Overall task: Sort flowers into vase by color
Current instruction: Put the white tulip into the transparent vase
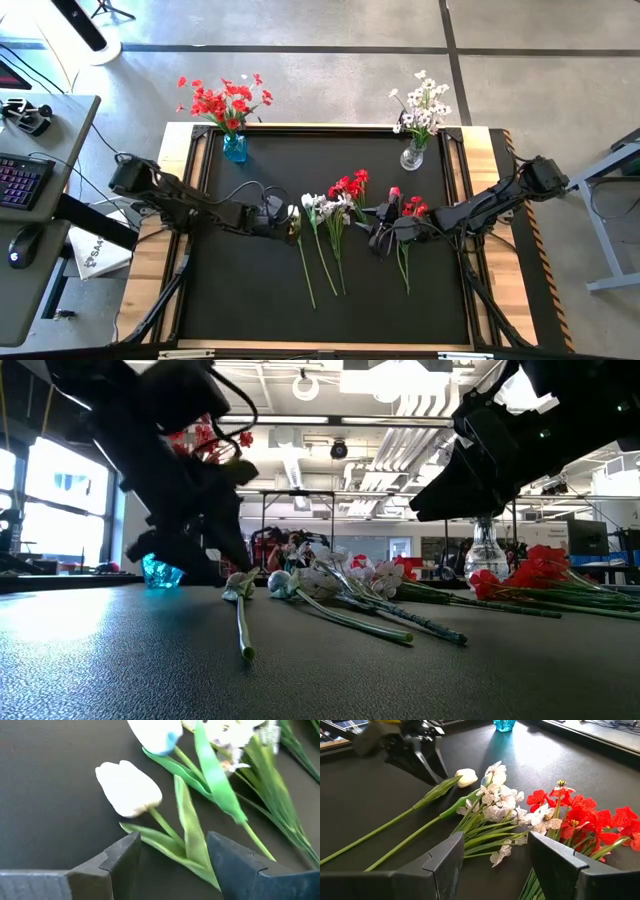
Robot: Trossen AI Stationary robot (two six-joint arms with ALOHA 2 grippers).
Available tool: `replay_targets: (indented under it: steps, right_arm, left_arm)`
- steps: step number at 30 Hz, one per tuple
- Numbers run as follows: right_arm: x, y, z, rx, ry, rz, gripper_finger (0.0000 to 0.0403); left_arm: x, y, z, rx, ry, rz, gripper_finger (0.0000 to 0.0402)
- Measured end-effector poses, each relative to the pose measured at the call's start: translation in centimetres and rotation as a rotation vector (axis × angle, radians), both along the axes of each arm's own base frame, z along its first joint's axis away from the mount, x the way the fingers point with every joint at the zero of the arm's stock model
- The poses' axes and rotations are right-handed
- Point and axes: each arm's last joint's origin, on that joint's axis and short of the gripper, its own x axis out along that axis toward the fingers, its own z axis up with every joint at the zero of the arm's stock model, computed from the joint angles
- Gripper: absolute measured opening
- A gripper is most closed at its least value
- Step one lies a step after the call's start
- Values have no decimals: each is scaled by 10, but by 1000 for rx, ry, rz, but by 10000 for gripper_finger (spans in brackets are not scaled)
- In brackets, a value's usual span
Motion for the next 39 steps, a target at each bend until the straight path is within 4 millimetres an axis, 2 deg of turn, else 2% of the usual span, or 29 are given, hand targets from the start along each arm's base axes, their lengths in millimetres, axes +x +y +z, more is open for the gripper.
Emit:
replay_targets:
  steps: [4, 10, 17, 22, 25, 30, 35, 39]
  right_arm:
    - [0, 0, 0, 7, -3, -3, 216]
    - [0, 0, 0, 10, -5, -5, 216]
    - [0, 0, 0, 14, -6, -7, 216]
    - [0, 1, 0, 17, -4, 4, 216]
    - [0, 2, 0, 35, 3, 41, 216]
    - [1, 5, 1, 50, 6, 127, 216]
    - [6, 8, 10, -22, -70, 230, 216]
    - [12, 9, 23, -105, -206, 319, 216]
  left_arm:
    - [3, 8, -12, 2, 41, 26, 213]
    - [9, 20, -15, 40, 44, 5, 181]
    - [9, 43, -16, 57, 87, -39, 89]
    - [7, 51, -10, 90, 97, -95, 13]
    - [5, 51, 7, 146, 51, -122, 10]
    - [-3, 44, 52, 312, -86, -168, 8]
    - [-11, 28, 103, 540, -315, -257, 3]
    - [-11, 8, 133, 704, -524, -373, 3]
